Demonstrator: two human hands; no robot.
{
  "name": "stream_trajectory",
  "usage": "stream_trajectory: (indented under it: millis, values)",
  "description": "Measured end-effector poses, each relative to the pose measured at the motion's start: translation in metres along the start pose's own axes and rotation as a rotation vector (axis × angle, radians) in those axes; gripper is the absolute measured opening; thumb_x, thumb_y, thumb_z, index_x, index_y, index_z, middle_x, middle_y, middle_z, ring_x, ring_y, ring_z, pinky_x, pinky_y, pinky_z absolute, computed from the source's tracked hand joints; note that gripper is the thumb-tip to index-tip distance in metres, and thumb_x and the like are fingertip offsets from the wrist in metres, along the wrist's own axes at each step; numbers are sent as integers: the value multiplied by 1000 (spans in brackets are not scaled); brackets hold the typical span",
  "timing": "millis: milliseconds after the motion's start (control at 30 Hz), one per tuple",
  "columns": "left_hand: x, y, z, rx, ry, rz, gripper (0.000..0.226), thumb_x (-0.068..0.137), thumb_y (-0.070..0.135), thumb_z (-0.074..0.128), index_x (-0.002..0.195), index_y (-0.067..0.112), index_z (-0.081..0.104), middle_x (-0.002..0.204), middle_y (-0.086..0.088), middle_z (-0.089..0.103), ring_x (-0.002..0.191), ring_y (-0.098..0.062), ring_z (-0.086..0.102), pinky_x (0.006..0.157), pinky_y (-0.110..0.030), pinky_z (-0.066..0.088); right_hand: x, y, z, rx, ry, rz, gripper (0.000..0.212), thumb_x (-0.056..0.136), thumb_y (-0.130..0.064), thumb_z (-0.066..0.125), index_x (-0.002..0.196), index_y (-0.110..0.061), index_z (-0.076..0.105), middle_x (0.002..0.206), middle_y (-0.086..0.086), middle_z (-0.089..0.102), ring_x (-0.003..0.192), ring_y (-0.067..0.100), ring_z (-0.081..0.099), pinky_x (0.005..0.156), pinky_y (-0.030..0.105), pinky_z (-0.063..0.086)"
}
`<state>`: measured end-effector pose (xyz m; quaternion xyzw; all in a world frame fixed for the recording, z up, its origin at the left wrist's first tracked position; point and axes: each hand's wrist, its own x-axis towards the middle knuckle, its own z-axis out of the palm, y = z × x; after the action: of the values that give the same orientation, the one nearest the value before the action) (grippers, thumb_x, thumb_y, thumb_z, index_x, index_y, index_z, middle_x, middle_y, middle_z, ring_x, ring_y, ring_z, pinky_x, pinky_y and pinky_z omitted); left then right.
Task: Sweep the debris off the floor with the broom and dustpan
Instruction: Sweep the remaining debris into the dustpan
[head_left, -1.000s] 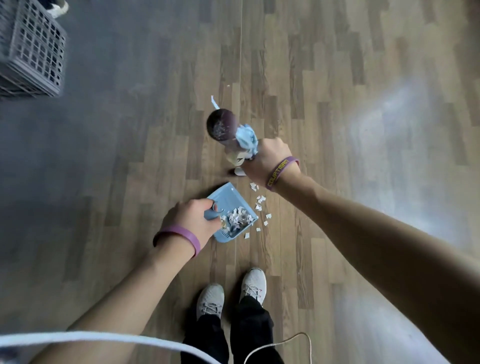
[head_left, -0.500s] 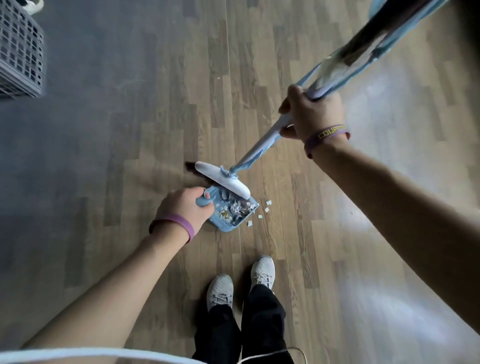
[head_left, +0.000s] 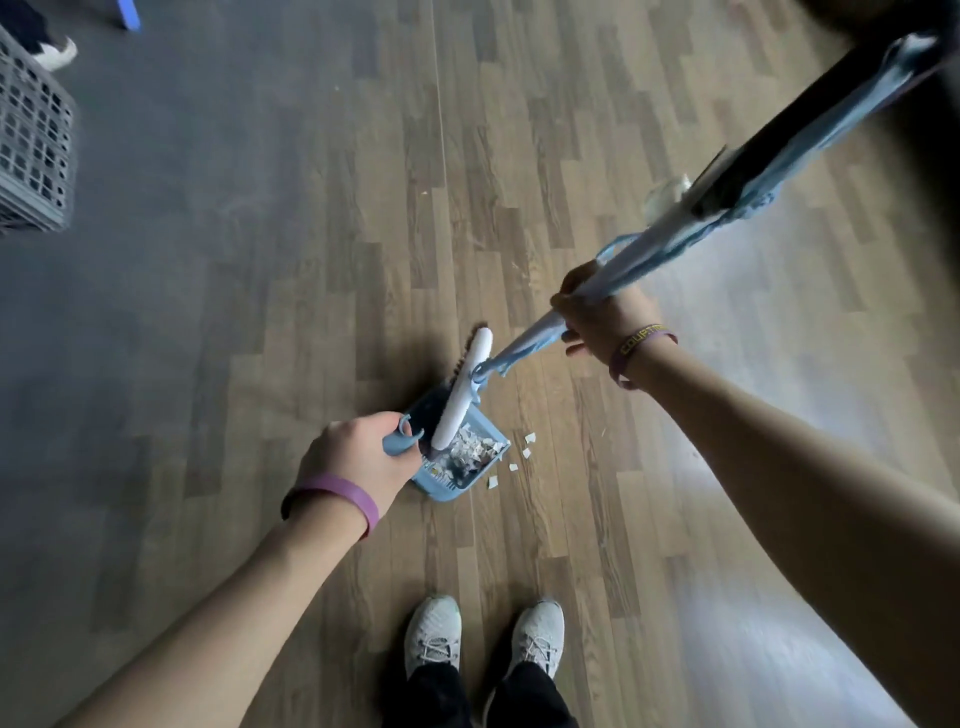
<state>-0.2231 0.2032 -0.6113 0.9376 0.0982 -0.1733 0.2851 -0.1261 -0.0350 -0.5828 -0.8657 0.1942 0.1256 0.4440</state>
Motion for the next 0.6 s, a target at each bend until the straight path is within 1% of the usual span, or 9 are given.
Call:
stream_trajectory:
  millis: [33, 67, 133, 200, 267, 333, 400, 467, 600]
  values:
    - [0, -1, 0, -8, 2, -3, 32, 80, 28, 60, 51, 29, 46, 48, 3, 42, 51, -19, 38, 50, -24, 30, 6, 2, 4, 76, 7, 78, 14, 84, -22, 59, 70, -22, 56, 76, 15, 63, 62, 26, 65, 55, 35, 57]
    - [0, -3, 0, -16, 3, -3, 33, 80, 28, 60, 51, 31, 46, 47, 4, 42, 49, -17, 38, 49, -24, 30, 12, 4, 8, 133, 21, 141, 15, 85, -23, 59, 70, -22, 57, 76, 14, 63, 61, 24, 65, 54, 33, 57]
    - [-1, -6, 1, -31, 8, 13, 30, 80, 29, 61, 53, 32, 49, 46, 6, 42, 49, -17, 39, 49, -23, 30, 19, 5, 12, 181, 40, 211, 15, 85, -27, 59, 76, -16, 65, 76, 13, 64, 62, 25, 66, 58, 36, 59]
    - [-2, -8, 3, -19, 12, 30, 16, 80, 30, 62, 64, 27, 59, 48, 6, 45, 55, -23, 46, 51, -24, 35, 20, 2, 13, 178, 50, 232, 22, 83, -25, 60, 90, -6, 69, 77, 14, 67, 67, 29, 70, 65, 41, 61]
    - [-4, -8, 3, -10, 19, 37, 12, 80, 31, 61, 71, 24, 63, 51, 4, 49, 61, -29, 52, 53, -27, 41, 19, -3, 10, 191, 54, 228, 28, 80, -24, 61, 95, -1, 69, 80, 15, 69, 66, 30, 71, 66, 41, 61]
    - [-9, -8, 3, -11, 6, 43, 13, 81, 32, 60, 72, 23, 64, 51, 3, 50, 61, -29, 53, 53, -26, 40, 12, -8, 0, 213, 55, 220, 32, 74, -26, 61, 93, -3, 70, 84, 18, 70, 63, 28, 71, 63, 38, 61]
    - [-14, -9, 2, -6, -12, 47, 16, 82, 33, 59, 72, 21, 63, 51, 3, 49, 60, -28, 52, 52, -27, 40, 3, -13, -19, 205, 73, 208, 24, 76, -23, 60, 88, -6, 71, 85, 20, 71, 68, 30, 71, 63, 36, 61]
    - [-20, -11, -3, 27, -23, 58, 17, 83, 35, 59, 75, 20, 62, 54, 0, 49, 63, -31, 54, 54, -30, 44, -8, -16, -42, 186, 68, 190, 14, 80, -15, 58, 80, -12, 72, 86, 22, 70, 75, 32, 71, 67, 36, 61]
    - [-31, -9, -16, 107, -61, 76, 9, 80, 37, 60, 80, 30, 65, 61, 1, 53, 69, -31, 56, 58, -29, 46, -25, -16, -83, 183, -10, 154, 18, 89, -8, 53, 78, -12, 67, 91, 19, 67, 79, 27, 69, 64, 29, 59]
